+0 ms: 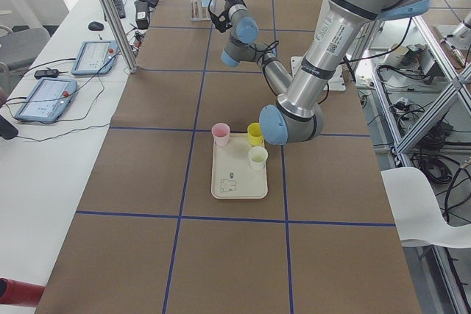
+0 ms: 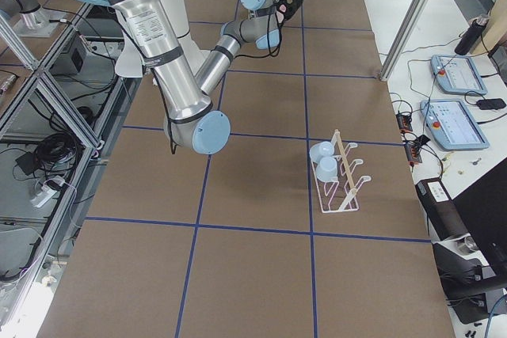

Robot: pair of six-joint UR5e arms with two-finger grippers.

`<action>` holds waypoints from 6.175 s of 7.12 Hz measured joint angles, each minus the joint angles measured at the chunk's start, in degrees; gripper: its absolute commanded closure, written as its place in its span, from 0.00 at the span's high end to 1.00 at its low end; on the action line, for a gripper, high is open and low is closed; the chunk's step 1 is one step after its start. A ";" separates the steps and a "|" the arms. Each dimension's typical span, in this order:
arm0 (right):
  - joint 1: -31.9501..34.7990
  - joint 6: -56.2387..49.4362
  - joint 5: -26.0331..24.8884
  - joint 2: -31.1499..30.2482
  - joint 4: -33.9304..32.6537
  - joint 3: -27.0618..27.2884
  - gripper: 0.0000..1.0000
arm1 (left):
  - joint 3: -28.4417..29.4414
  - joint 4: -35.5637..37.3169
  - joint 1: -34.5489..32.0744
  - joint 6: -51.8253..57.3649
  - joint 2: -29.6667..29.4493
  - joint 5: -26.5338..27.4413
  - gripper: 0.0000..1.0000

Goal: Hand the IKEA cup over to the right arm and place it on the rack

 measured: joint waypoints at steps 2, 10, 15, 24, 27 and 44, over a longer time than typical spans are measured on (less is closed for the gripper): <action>0.86 -3.43 0.53 -1.23 -0.27 -0.10 0.00 | -0.10 0.20 -0.29 2.81 1.82 -0.83 0.67; 28.82 -86.77 17.06 -21.55 -29.39 -5.23 0.00 | 1.11 0.54 -0.14 9.32 5.06 -0.81 0.67; 34.04 -110.24 15.40 -27.90 -31.00 -12.32 0.00 | 2.08 0.54 -0.05 9.42 4.98 -0.71 0.67; 34.83 -110.05 12.78 -21.53 -30.58 -20.68 0.00 | 2.21 0.54 -0.04 9.43 5.08 -0.53 0.67; 34.44 -110.09 12.77 -21.15 -30.53 -21.79 0.00 | 2.38 0.54 -0.04 9.43 5.14 -0.53 0.67; 32.69 -110.10 13.21 -19.93 -30.41 -24.92 0.26 | 2.62 0.54 -0.04 9.48 5.08 -0.53 0.67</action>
